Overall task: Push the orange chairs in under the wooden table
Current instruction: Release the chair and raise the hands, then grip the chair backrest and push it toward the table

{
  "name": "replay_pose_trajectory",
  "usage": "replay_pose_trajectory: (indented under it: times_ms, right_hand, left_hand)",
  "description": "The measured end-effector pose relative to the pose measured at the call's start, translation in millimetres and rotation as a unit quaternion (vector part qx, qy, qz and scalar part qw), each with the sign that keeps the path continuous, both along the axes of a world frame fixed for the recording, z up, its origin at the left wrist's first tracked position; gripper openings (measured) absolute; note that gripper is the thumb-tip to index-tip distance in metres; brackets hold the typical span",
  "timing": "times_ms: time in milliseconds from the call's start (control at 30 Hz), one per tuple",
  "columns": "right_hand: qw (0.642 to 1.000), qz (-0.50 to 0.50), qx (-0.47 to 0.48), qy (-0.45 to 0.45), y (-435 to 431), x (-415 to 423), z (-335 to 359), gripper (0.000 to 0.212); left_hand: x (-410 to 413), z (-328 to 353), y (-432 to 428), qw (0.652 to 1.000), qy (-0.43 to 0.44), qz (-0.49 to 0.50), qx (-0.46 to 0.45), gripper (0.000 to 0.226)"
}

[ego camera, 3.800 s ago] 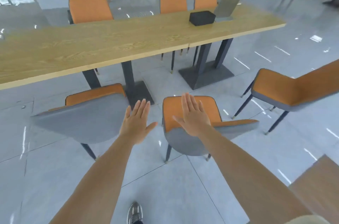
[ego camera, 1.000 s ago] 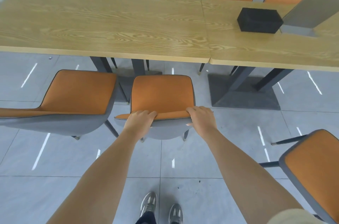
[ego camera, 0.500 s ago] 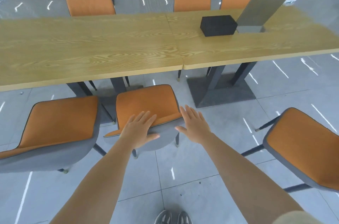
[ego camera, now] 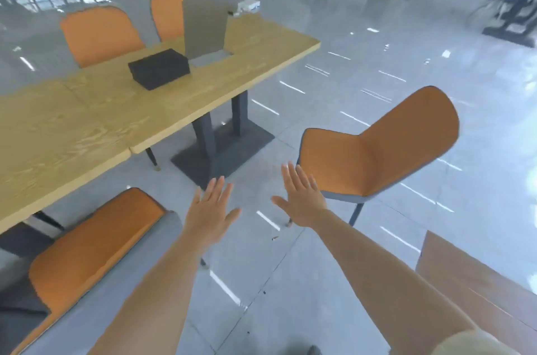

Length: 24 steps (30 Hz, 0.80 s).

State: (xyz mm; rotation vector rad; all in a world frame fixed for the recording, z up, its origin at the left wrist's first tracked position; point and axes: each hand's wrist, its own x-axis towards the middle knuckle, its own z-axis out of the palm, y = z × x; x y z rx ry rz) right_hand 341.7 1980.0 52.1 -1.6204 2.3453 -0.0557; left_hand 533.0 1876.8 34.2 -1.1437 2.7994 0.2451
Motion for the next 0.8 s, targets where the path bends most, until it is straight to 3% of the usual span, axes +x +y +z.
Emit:
replay_pose_trajectory:
  times_ms: [433, 800]
  right_hand:
    - [0.977, -0.198, -0.075, -0.01, 157, -257, 21, 0.074]
    - [0.968, -0.241, -0.068, 0.019, 222, -472, 36, 0.076]
  left_hand:
    - [-330, 14, 85, 0.989, 0.043, -0.131, -0.045, 0.067]
    - [-560, 38, 145, 0.98, 0.07, -0.176, -0.064, 0.069]
